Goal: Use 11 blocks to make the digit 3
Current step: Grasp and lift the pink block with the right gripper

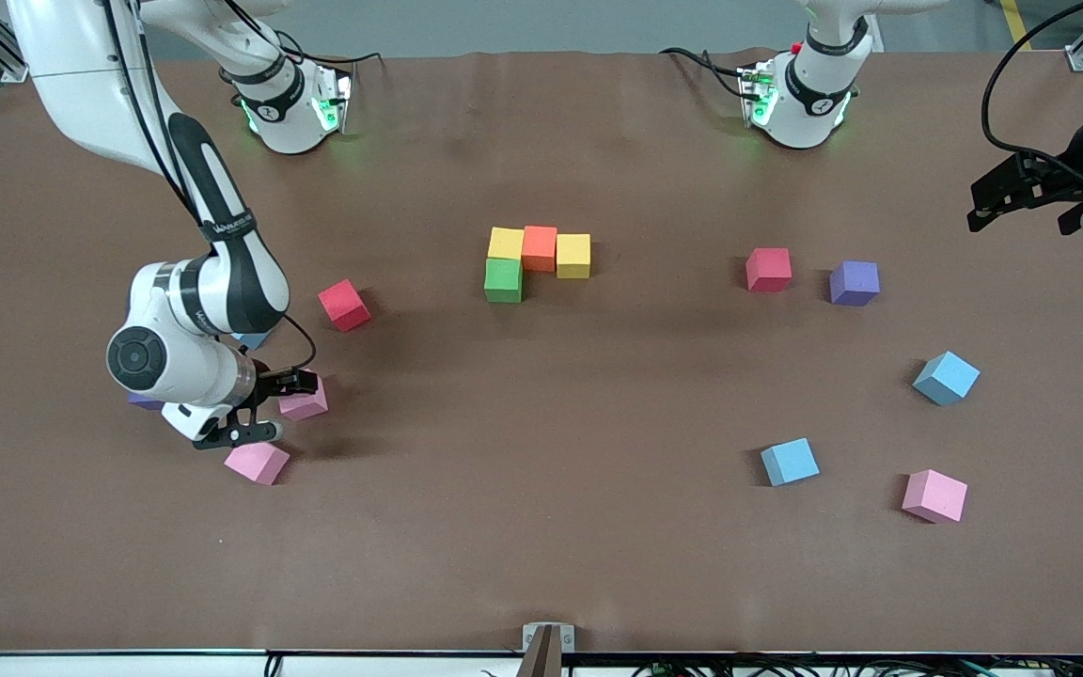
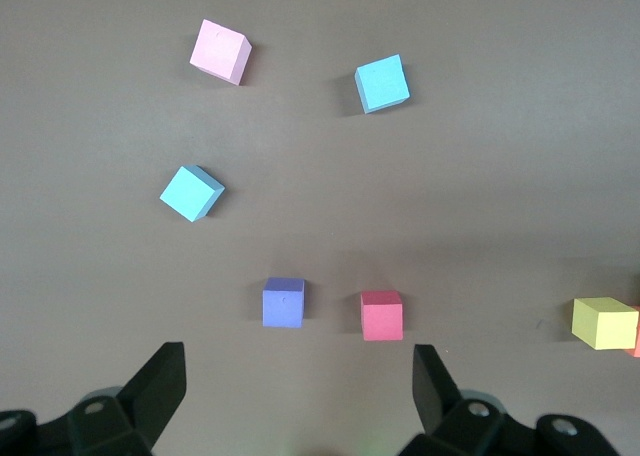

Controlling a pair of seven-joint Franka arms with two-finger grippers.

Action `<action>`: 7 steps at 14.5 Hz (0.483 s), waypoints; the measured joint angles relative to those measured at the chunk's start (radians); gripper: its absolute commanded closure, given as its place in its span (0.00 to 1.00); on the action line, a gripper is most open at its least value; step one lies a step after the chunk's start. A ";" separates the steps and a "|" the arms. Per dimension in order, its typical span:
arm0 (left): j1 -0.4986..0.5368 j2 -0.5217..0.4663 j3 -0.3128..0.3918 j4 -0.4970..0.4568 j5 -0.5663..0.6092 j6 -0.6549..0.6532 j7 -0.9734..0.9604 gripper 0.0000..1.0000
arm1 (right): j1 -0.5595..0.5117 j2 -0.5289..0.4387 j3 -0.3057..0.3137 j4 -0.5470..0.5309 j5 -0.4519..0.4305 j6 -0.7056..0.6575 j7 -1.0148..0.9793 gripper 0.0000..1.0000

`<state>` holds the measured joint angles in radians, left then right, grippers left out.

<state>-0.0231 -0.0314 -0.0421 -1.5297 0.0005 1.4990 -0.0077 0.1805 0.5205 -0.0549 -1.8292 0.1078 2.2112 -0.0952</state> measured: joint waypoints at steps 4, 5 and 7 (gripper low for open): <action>-0.004 0.007 0.000 0.001 0.000 0.000 0.000 0.00 | 0.003 0.012 0.002 -0.001 0.000 0.000 -0.015 0.00; -0.006 0.013 -0.001 0.003 0.000 0.001 0.000 0.00 | 0.005 0.015 0.003 -0.001 0.000 0.000 -0.015 0.00; -0.007 0.034 -0.002 0.013 0.000 0.005 0.000 0.00 | 0.012 0.021 0.003 -0.002 0.000 0.002 -0.015 0.00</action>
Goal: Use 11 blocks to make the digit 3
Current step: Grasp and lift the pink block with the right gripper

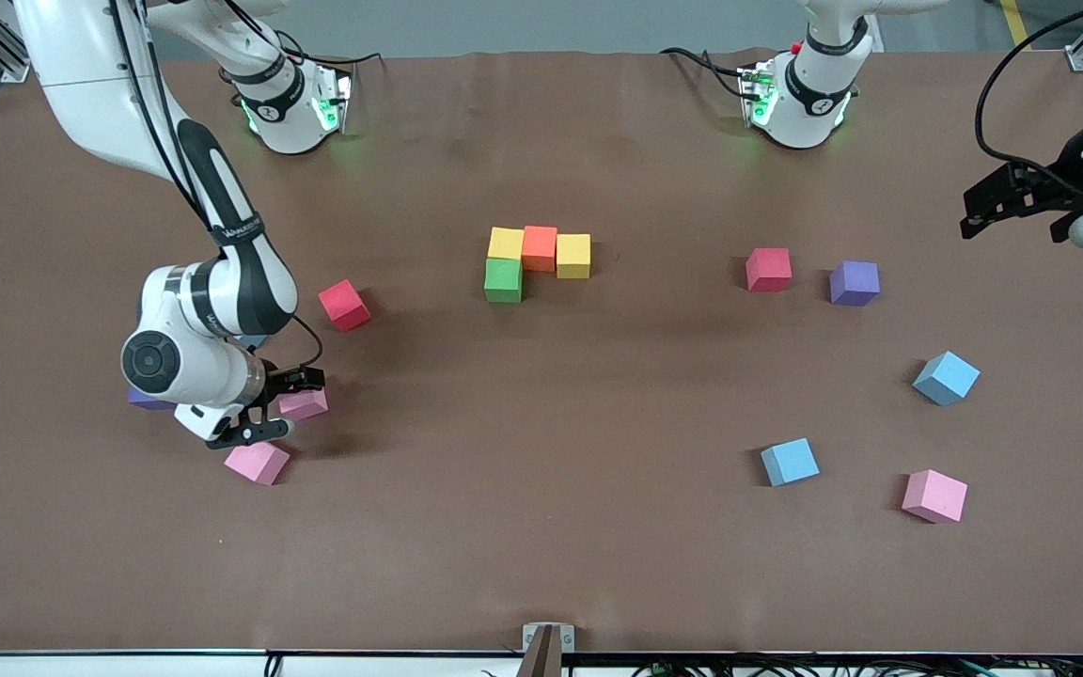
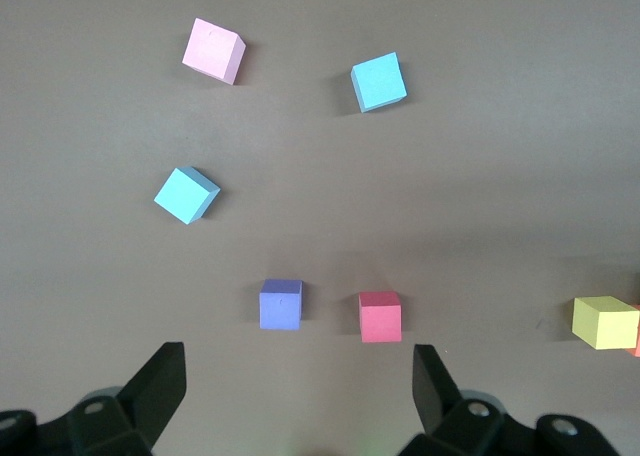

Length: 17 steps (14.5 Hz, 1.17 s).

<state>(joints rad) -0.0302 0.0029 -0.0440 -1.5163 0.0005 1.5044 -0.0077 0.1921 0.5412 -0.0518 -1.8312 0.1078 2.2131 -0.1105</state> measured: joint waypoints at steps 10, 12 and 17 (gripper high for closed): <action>0.001 0.039 0.001 0.027 0.000 0.003 0.000 0.00 | 0.003 0.025 0.000 0.000 0.000 0.036 -0.001 0.47; 0.005 0.040 0.002 0.028 0.000 0.003 0.000 0.00 | 0.005 0.023 0.000 0.003 0.000 0.037 -0.001 0.50; 0.007 0.040 0.003 0.063 0.000 0.003 0.000 0.00 | 0.052 0.013 0.004 0.060 0.001 0.041 -0.001 0.53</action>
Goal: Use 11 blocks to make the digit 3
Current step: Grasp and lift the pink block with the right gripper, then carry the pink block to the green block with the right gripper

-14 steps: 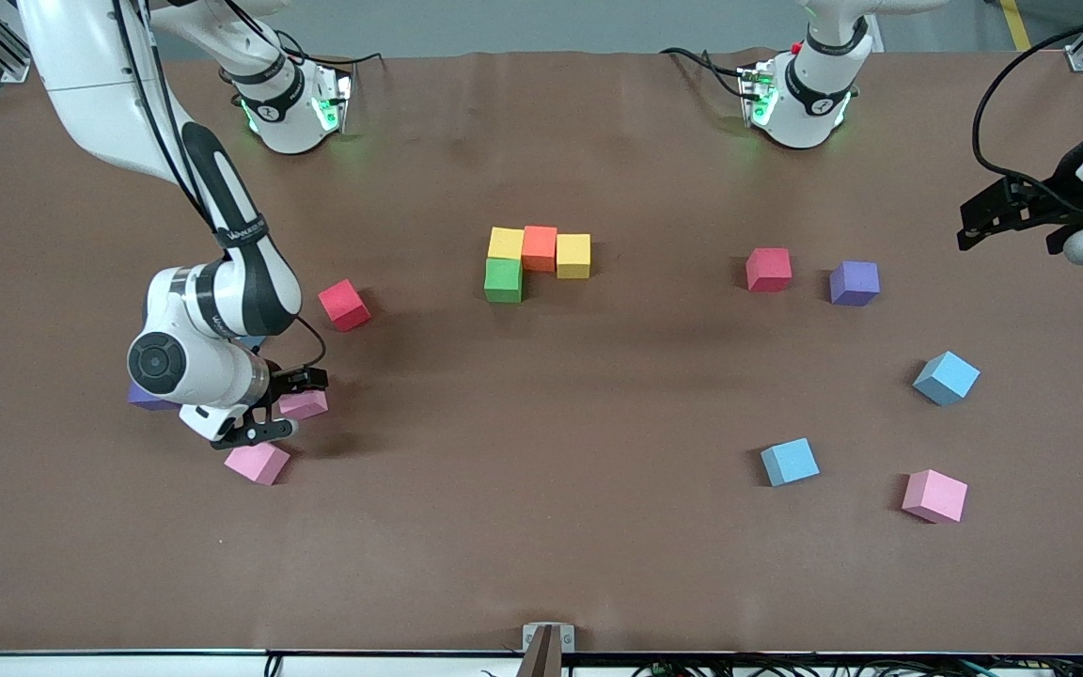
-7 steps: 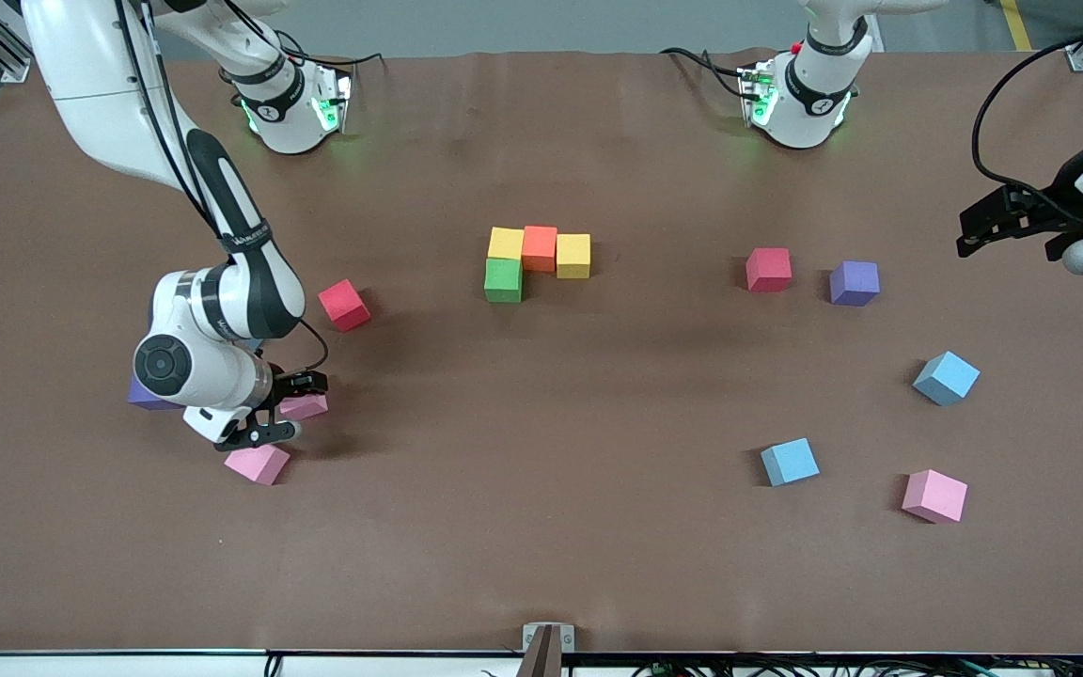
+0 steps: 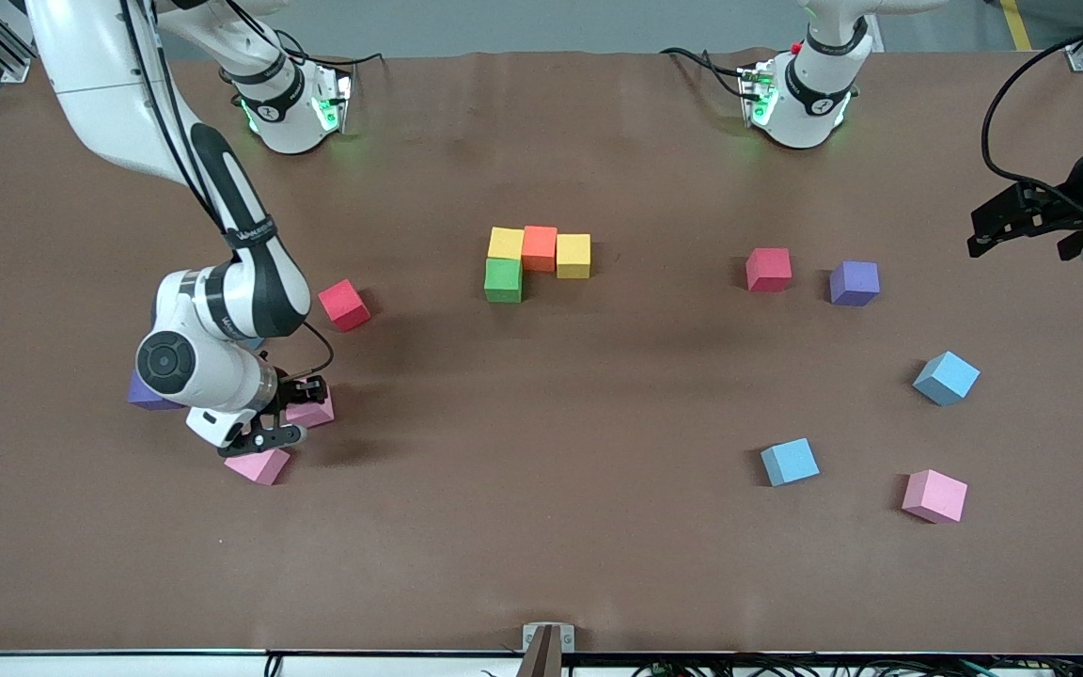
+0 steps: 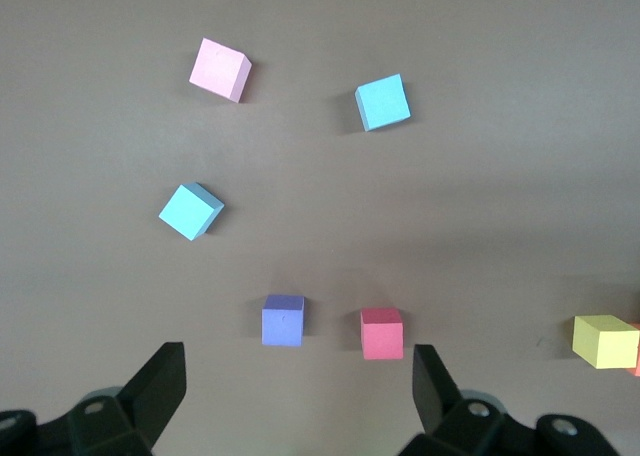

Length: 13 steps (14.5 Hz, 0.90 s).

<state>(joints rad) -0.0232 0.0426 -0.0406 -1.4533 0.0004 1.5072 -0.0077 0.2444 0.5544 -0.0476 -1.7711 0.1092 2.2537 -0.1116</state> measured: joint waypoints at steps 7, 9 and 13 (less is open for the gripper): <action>0.001 0.000 0.001 0.019 0.000 0.000 0.000 0.00 | 0.315 -0.013 0.010 0.069 0.024 -0.031 0.296 0.55; 0.000 0.001 0.001 0.019 0.000 0.000 0.000 0.00 | 0.408 -0.012 0.010 0.069 0.025 -0.034 0.430 0.55; 0.001 0.004 0.001 0.019 0.000 0.000 0.000 0.00 | 0.526 -0.007 0.010 0.060 0.025 -0.035 0.653 0.54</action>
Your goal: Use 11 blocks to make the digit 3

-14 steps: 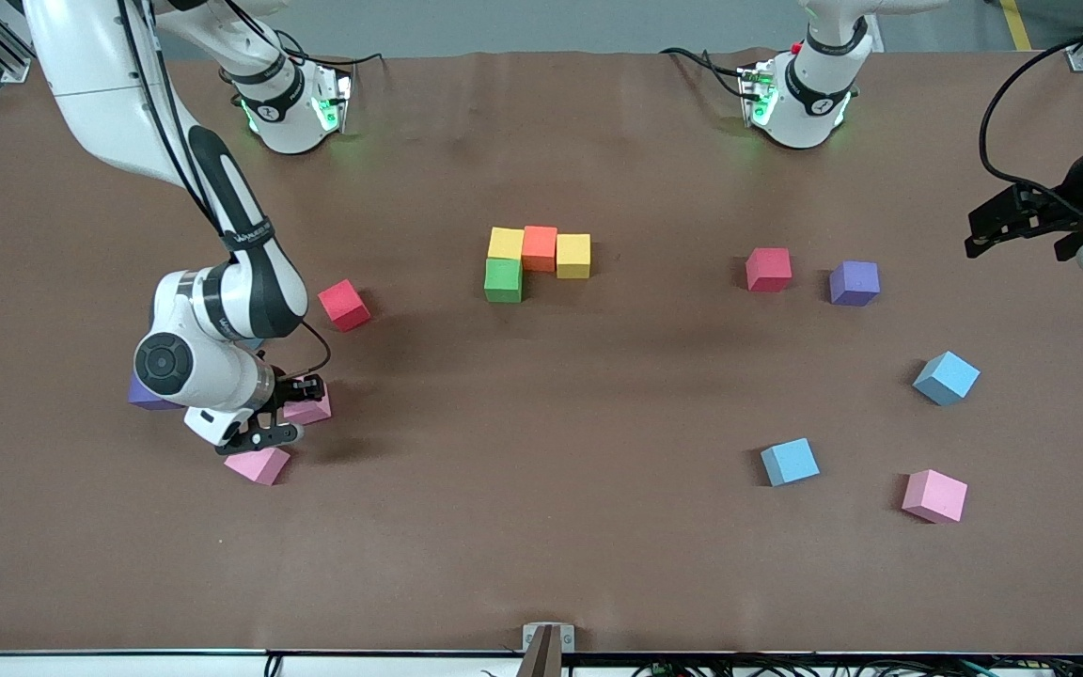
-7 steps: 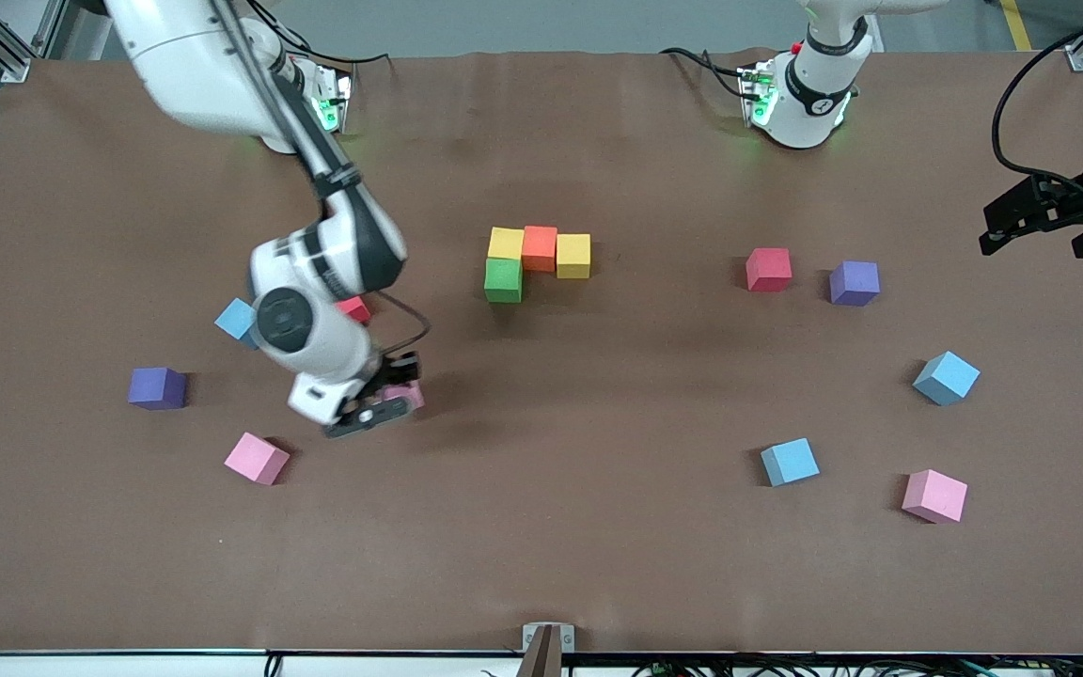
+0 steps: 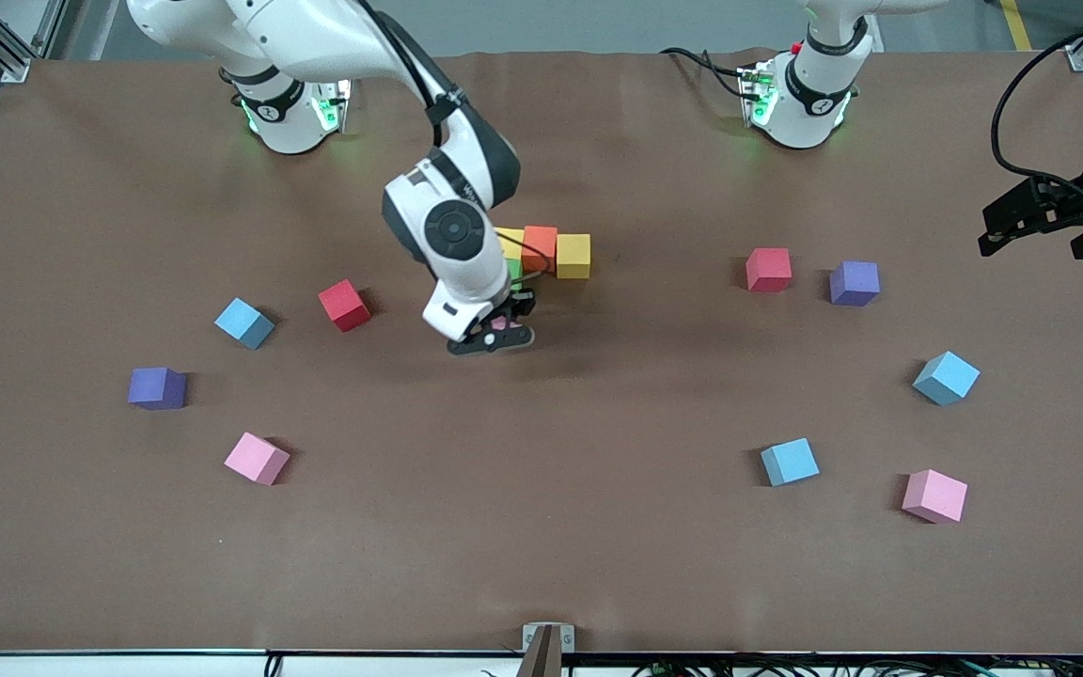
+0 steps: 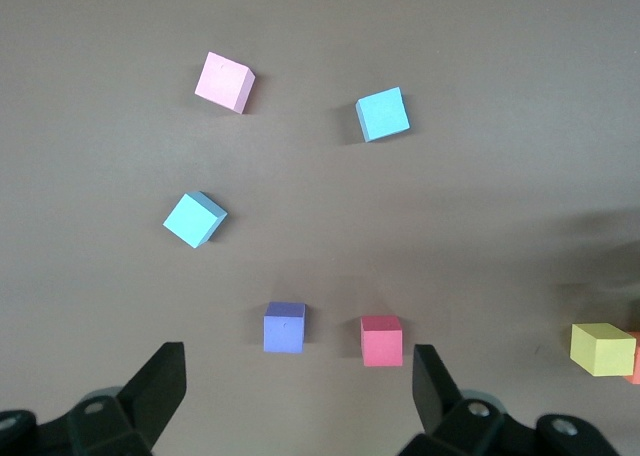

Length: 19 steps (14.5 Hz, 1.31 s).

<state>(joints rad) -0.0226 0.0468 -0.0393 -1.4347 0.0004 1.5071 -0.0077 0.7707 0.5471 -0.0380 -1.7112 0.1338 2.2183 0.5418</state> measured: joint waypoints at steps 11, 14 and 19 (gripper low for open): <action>0.010 0.013 0.005 0.000 0.000 -0.001 -0.007 0.00 | 0.006 0.019 -0.018 -0.029 0.059 0.010 0.045 0.54; 0.010 0.022 0.005 -0.001 0.000 -0.001 -0.007 0.00 | 0.004 0.022 -0.019 -0.057 0.060 0.037 0.045 0.54; 0.010 0.032 0.005 -0.001 0.000 -0.001 -0.007 0.00 | 0.002 0.023 -0.020 -0.062 0.062 0.055 0.047 0.55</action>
<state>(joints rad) -0.0123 0.0791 -0.0340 -1.4355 0.0004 1.5057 -0.0148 0.7725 0.5704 -0.0581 -1.7734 0.1962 2.2732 0.5884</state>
